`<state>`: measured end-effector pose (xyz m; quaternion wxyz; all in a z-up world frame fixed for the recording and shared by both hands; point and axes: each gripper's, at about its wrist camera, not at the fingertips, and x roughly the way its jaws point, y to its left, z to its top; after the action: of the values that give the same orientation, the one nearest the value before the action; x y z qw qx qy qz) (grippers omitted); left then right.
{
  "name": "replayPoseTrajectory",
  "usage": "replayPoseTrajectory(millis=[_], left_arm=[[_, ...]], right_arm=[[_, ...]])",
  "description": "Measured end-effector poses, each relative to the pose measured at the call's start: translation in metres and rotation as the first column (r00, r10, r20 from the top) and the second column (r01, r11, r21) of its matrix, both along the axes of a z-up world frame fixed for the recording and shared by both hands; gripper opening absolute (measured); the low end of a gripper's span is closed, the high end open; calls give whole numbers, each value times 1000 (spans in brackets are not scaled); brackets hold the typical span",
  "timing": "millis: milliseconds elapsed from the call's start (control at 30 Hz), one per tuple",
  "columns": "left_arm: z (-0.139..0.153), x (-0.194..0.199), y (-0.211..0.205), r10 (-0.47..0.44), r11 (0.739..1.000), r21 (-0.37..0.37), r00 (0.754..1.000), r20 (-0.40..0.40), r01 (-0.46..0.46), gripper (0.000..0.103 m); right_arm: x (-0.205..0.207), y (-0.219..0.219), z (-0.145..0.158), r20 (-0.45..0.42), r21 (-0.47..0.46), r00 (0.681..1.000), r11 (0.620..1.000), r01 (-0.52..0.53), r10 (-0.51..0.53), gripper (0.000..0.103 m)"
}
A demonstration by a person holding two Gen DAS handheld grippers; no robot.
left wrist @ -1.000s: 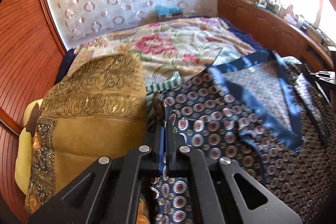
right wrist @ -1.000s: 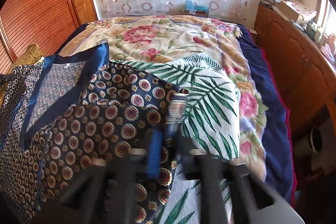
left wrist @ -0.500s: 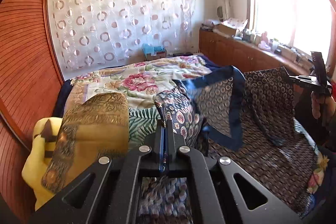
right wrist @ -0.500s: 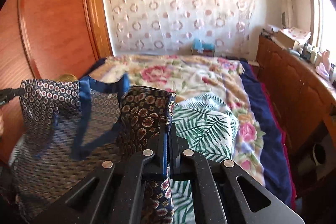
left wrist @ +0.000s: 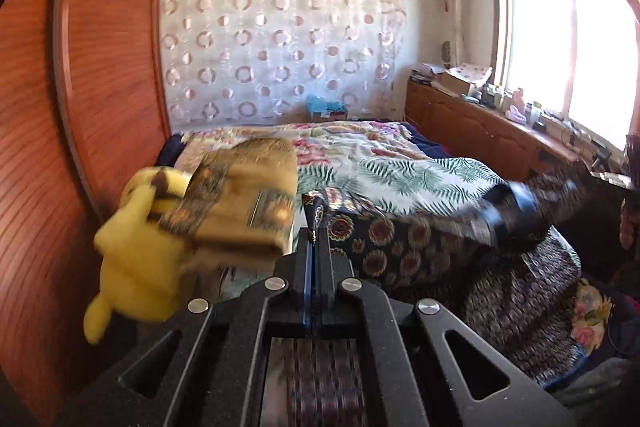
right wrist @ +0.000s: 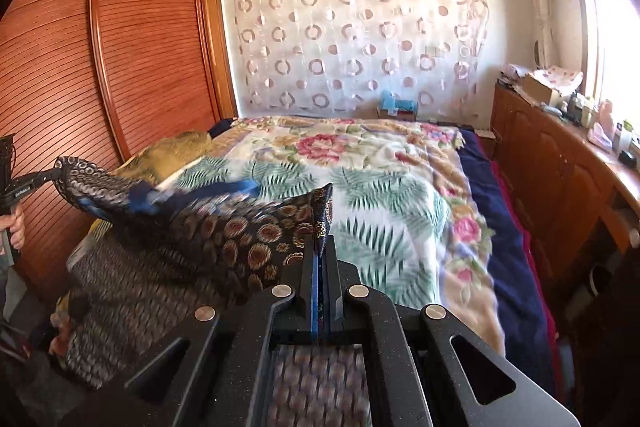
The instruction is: Fold small clothes
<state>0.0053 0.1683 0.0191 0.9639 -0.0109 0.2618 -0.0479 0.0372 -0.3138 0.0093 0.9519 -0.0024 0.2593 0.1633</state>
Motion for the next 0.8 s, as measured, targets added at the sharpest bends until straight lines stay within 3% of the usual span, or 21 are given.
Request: replayPoseTrajectory(millis=[100,233,433,667,800], left_arm=[[-12,-30,7,14,1000,-16,1000,-21,-15,1],[-30,-41,8,19,1000,-22,998,-67,-21,1],[-50,-35,1,25,1000,22,993,-111,-23,2],[-38,-43,0,50,999,7,996,-73,-50,2],[-32,-41,1,66,998,16,996,-54,-65,27]], right_arm=[[-40,-5,-9,-36,-24,999,1000,-7,7,1],[-71,-13,-26,-105,-56,994,998,-13,8,1],[-69,-17,-44,-198,-79,980,997,-1,-15,1],[-48,-6,-53,-243,-92,970,996,-5,-17,1],[-37,0,-57,-269,-93,963,996,5,-30,1]])
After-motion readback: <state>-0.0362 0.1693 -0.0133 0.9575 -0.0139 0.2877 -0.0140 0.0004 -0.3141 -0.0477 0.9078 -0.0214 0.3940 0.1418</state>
